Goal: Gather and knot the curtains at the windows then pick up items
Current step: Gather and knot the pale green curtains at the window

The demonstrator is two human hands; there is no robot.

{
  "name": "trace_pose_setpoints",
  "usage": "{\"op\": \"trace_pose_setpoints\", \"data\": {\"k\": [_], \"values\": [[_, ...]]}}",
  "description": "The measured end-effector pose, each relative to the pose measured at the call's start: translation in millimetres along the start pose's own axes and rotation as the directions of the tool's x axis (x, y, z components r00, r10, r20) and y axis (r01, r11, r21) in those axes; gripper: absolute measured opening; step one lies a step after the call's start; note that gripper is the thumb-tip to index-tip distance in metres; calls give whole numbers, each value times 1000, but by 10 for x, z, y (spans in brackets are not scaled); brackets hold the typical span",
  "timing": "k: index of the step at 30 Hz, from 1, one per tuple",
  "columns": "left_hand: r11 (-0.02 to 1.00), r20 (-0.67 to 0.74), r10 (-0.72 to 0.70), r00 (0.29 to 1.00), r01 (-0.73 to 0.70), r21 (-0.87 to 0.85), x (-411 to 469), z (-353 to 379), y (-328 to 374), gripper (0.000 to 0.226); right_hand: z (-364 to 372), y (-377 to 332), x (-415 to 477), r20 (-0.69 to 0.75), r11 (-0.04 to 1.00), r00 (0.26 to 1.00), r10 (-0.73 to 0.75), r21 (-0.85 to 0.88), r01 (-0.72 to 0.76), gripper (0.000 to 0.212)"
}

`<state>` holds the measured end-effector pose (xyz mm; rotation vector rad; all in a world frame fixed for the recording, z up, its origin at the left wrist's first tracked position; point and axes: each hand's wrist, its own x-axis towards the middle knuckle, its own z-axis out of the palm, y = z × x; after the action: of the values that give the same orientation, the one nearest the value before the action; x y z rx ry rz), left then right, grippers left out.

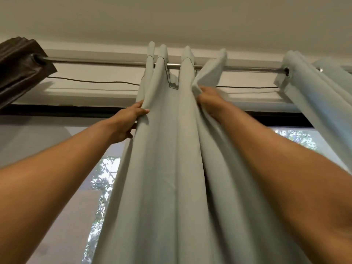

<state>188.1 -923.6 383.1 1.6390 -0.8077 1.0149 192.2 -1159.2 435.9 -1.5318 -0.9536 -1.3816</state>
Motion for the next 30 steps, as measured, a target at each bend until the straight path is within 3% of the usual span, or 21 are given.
{"op": "trace_pose_setpoints", "data": {"k": [2, 5, 7, 10, 11, 13, 16, 18, 21, 23, 25, 27, 30], "values": [[1000, 32, -4, 999, 5, -28, 14, -88, 36, 49, 560, -372, -58, 196, 998, 980, -44, 45, 36, 23], [998, 43, 31, 999, -29, -51, -75, -224, 104, 60, 944, -718, -145, 301, 999, 953, -38, 33, 30, 25], [996, 7, 70, 998, -69, -52, -129, -314, 100, 62, 842, -744, -192, 228, 992, 971, 66, 93, -89, 36], [986, -153, 121, 981, -136, -94, -114, -430, 90, 64, 485, -485, -140, -142, 962, 965, 222, 193, -193, 64], [983, -190, 109, 976, -134, -124, -109, -439, 100, 65, 385, -398, -140, -167, 941, 955, 245, 277, -193, 71], [975, -172, 79, 982, -112, -190, -191, -328, 129, 66, 402, -250, -164, -9, 871, 978, 209, 457, -182, 88], [947, 102, 72, 992, -36, -320, -395, 83, 27, 65, 875, -237, -594, 252, 887, 953, 167, 383, -257, 83], [918, 161, 92, 983, -22, -395, -637, 353, -37, 59, 1064, -235, -895, 340, 882, 918, 204, 342, -323, 75], [876, 22, 85, 996, -64, -479, -932, 370, -207, 46, 852, -103, -1121, 113, 821, 932, 345, 445, -358, 65], [863, -69, 24, 997, -56, -502, -1087, 303, -362, 54, 794, -54, -1376, -23, 874, 946, 323, 391, -289, 60], [853, 60, 9, 998, 24, -522, -1288, 385, -549, 67, 958, -121, -1800, 122, 901, 959, 256, 329, -282, 58], [862, 150, -13, 989, 87, -499, -1624, 523, -610, 68, 1124, -169, -2189, 276, 848, 920, 278, 380, -370, 62], [867, 152, 1, 988, 75, -492, -1990, 641, -719, 81, 1162, -212, -2581, 126, 807, 945, 301, 494, -323, 68]]}}
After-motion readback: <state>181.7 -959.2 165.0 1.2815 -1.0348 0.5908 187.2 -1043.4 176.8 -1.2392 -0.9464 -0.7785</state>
